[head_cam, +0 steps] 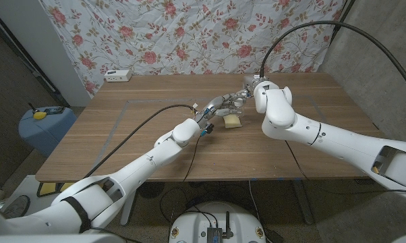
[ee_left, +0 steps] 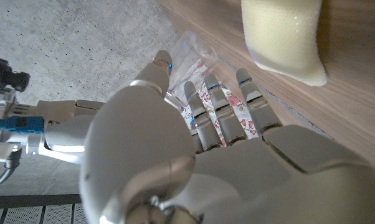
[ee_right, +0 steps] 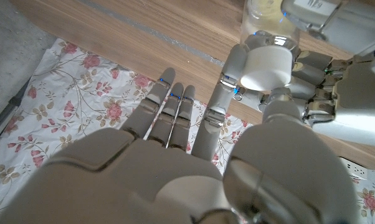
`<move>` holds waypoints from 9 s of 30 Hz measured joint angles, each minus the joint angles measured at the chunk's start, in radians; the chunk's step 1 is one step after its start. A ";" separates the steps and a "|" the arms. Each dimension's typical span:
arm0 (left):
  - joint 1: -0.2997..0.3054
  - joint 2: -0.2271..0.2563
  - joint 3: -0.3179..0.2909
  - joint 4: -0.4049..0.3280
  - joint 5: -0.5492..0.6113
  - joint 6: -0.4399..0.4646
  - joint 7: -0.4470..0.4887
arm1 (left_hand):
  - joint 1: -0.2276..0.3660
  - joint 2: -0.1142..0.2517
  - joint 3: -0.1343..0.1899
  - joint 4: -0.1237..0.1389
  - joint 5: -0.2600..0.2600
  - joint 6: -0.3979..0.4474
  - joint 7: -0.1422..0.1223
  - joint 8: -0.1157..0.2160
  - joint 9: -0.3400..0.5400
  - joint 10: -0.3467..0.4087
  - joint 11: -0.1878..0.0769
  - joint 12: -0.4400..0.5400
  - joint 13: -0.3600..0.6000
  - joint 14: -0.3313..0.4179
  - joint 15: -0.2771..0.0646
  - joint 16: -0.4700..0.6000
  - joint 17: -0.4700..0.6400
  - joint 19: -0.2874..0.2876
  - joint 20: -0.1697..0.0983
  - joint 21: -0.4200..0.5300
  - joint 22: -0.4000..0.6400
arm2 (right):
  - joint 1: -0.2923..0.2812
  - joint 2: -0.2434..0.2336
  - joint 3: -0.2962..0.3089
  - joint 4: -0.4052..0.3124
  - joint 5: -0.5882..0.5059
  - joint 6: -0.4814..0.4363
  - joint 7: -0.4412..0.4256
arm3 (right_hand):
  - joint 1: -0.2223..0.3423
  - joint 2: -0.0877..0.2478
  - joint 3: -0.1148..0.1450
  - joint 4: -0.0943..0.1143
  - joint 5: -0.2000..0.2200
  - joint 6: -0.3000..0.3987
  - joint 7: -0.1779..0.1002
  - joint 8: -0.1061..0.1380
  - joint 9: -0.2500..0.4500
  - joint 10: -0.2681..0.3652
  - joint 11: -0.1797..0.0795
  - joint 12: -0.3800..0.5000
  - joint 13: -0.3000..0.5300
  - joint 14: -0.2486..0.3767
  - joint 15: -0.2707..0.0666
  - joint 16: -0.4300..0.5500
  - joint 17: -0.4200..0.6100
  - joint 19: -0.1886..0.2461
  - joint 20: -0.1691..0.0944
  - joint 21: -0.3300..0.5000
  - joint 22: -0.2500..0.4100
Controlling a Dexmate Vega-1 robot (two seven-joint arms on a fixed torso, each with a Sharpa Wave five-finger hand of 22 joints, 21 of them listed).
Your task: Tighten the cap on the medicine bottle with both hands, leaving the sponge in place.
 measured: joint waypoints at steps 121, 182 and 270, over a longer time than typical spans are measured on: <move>0.214 0.260 -0.177 -0.341 0.036 0.143 0.164 | -0.040 0.013 -0.055 0.019 0.000 -0.032 -0.030 -0.011 0.000 -0.003 -0.004 0.004 -0.001 -0.076 0.007 -0.005 0.002 -0.260 0.016 -0.026 0.000 | -0.508 0.045 0.615 0.091 0.879 0.715 -0.831 | -0.281 0.108 -0.030 0.052 0.001 -0.948 0.025 -0.207 -0.009 -0.189 0.092 -0.070 -0.009 -0.164 0.072 -0.075 -0.004 -0.085 0.031 -0.043 -0.013; 0.278 0.309 -0.175 -0.320 0.153 0.174 0.260 | -0.095 0.024 -0.119 0.028 -0.008 -0.161 -0.036 -0.011 -0.002 -0.137 -0.030 -0.009 -0.008 -0.220 0.020 -0.005 0.000 -0.465 -0.072 -0.021 0.000 | -0.567 0.214 0.673 0.531 1.269 1.385 -0.823 | -0.337 0.137 -0.021 0.037 0.001 -1.031 0.087 -0.207 -0.014 -0.250 0.077 -0.078 -0.014 -0.254 0.050 -0.086 -0.004 -0.169 0.001 -0.054 -0.012; 0.295 0.335 -0.164 -0.320 0.134 0.197 0.234 | -0.167 -0.059 -0.195 0.021 0.010 -0.222 -0.132 -0.011 -0.002 -0.373 -0.029 -0.016 -0.012 -0.447 0.025 -0.008 0.003 -0.521 -0.044 -0.007 0.000 | -0.558 0.235 0.658 0.575 1.248 1.429 -0.826 | -0.355 0.147 -0.008 0.033 0.001 -1.004 0.061 -0.199 -0.013 -0.240 0.068 -0.074 -0.014 -0.246 0.040 -0.081 -0.004 -0.187 0.004 -0.054 -0.012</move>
